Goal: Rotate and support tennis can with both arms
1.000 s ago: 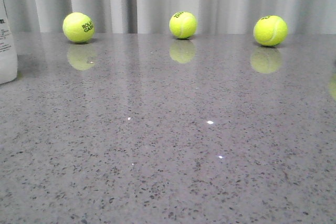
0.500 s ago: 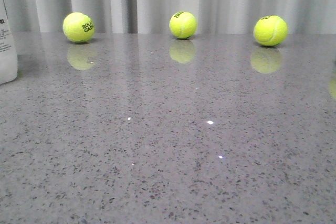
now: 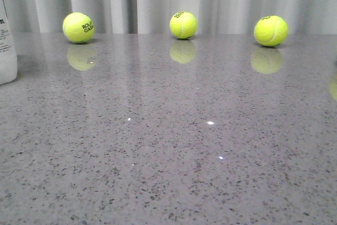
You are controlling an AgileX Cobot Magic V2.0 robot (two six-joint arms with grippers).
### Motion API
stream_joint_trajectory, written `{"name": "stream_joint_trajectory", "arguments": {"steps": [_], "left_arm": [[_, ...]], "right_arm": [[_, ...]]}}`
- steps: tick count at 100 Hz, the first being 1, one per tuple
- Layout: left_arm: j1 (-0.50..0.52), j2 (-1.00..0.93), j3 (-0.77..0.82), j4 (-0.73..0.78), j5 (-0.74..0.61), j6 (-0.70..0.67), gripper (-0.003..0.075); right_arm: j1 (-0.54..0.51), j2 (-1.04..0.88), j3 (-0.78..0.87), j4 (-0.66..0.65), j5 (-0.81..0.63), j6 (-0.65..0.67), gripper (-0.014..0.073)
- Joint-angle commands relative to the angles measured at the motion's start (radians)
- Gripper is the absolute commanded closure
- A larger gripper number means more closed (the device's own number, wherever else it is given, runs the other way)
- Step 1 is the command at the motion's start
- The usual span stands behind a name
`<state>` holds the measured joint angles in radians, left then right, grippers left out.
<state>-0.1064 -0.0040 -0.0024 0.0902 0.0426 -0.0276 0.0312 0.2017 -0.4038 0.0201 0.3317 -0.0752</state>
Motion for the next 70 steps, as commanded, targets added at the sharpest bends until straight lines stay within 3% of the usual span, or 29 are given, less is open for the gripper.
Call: {"name": "stream_joint_trajectory", "arguments": {"steps": [1, 70], "left_arm": [[0.006, -0.039, 0.047, 0.001, -0.088, -0.010, 0.0741], [0.006, -0.039, 0.047, 0.001, -0.088, -0.010, 0.0741]], "right_arm": [[-0.006, 0.010, -0.026, -0.001, -0.088, -0.001, 0.0662], [-0.002, 0.009, -0.009, -0.001, -0.114, 0.000, 0.0662]]}}
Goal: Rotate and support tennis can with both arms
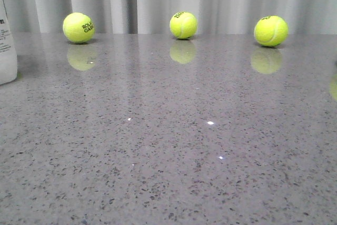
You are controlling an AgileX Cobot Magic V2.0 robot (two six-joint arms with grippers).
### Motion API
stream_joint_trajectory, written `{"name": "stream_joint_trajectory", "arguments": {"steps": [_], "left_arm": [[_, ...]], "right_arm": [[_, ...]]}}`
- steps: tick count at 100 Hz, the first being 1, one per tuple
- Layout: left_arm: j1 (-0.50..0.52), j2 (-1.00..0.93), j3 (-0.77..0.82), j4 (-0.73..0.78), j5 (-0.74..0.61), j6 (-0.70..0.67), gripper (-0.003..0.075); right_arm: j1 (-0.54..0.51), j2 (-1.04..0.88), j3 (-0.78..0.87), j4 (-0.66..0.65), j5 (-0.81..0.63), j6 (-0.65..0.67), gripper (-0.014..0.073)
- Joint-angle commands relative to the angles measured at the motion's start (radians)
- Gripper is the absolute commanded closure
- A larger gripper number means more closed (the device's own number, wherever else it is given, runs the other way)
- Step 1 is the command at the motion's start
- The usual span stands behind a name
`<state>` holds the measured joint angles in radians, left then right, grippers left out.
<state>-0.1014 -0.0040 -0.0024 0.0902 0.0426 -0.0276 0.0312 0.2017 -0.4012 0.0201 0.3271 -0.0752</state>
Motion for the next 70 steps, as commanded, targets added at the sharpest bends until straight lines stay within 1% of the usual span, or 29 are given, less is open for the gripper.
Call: {"name": "stream_joint_trajectory", "arguments": {"steps": [1, 18, 26, 43, 60, 70], "left_arm": [[0.001, -0.039, 0.047, 0.001, -0.088, -0.010, 0.0741], [0.001, -0.039, 0.047, 0.001, -0.088, -0.010, 0.0741], [0.001, -0.039, 0.047, 0.001, -0.088, -0.010, 0.0741], [0.001, -0.039, 0.047, 0.001, -0.088, -0.010, 0.0741], [0.001, -0.039, 0.047, 0.001, -0.088, -0.010, 0.0741], [0.001, -0.039, 0.047, 0.001, -0.088, -0.010, 0.0741]], "right_arm": [[-0.002, 0.008, -0.009, -0.001, -0.114, 0.000, 0.0662], [-0.002, -0.035, 0.090, -0.002, -0.254, 0.003, 0.0662], [-0.002, -0.071, 0.145, -0.002, -0.300, 0.027, 0.0662], [-0.002, -0.149, 0.251, -0.002, -0.341, 0.064, 0.0662], [-0.002, -0.234, 0.337, -0.002, -0.346, 0.086, 0.0662], [-0.002, -0.234, 0.378, -0.002, -0.375, 0.093, 0.0662]]}}
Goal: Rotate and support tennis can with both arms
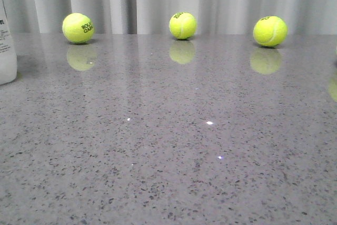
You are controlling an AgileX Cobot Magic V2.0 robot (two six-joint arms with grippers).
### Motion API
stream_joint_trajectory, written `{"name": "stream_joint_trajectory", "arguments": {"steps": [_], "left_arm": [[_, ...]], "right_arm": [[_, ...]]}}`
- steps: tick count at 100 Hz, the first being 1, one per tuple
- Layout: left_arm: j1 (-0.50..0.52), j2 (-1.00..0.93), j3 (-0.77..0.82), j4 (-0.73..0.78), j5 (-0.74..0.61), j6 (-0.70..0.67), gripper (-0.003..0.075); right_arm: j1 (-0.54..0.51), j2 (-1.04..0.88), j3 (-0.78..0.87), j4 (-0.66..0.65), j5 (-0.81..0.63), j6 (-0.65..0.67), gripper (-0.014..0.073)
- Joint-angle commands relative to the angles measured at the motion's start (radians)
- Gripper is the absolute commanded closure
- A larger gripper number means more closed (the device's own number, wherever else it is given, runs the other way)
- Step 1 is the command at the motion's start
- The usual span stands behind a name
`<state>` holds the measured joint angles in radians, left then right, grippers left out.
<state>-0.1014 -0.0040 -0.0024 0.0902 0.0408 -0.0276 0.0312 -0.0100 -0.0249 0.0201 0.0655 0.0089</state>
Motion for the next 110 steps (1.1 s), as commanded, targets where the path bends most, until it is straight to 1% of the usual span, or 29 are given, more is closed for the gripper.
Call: {"name": "stream_joint_trajectory", "arguments": {"steps": [1, 9, 25, 110], "left_arm": [[0.001, -0.039, 0.047, 0.001, -0.086, -0.010, 0.0741], [0.001, -0.039, 0.047, 0.001, -0.086, -0.010, 0.0741], [0.001, -0.039, 0.047, 0.001, -0.086, -0.010, 0.0741], [0.001, -0.039, 0.047, 0.001, -0.086, -0.010, 0.0741]], "right_arm": [[-0.002, -0.022, 0.006, -0.002, -0.120, 0.011, 0.0662], [-0.002, -0.022, 0.034, -0.002, -0.160, 0.013, 0.0662], [-0.002, -0.022, 0.033, -0.002, -0.174, 0.013, 0.0662], [-0.002, -0.022, 0.033, -0.002, -0.175, 0.013, 0.0662]]}}
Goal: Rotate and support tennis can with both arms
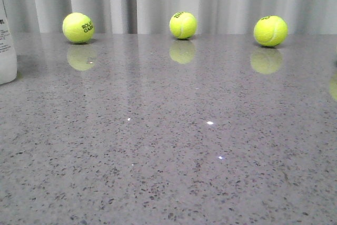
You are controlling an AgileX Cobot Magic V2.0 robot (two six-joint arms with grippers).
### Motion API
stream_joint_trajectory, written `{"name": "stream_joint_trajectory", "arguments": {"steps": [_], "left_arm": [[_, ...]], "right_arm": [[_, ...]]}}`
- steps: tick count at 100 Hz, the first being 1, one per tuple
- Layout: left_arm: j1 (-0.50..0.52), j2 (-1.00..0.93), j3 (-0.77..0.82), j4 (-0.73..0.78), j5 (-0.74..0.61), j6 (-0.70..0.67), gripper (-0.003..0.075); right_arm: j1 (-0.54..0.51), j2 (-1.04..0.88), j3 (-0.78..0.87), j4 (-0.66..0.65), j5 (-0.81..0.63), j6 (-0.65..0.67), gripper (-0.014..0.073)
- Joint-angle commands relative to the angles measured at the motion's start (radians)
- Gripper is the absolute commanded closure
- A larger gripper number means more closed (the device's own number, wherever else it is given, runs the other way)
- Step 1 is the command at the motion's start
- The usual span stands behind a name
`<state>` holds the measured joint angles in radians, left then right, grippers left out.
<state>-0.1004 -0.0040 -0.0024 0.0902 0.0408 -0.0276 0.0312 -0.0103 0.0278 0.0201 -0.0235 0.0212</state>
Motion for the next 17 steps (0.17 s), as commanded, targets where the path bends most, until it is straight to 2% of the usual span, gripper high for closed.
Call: {"name": "stream_joint_trajectory", "arguments": {"steps": [1, 17], "left_arm": [[0.000, -0.039, 0.047, 0.001, -0.086, -0.010, 0.0741], [0.000, -0.039, 0.047, 0.001, -0.086, -0.010, 0.0741]], "right_arm": [[-0.002, -0.022, -0.020, -0.002, -0.085, 0.001, 0.0662], [-0.002, -0.022, -0.020, -0.002, -0.085, 0.001, 0.0662]]}}
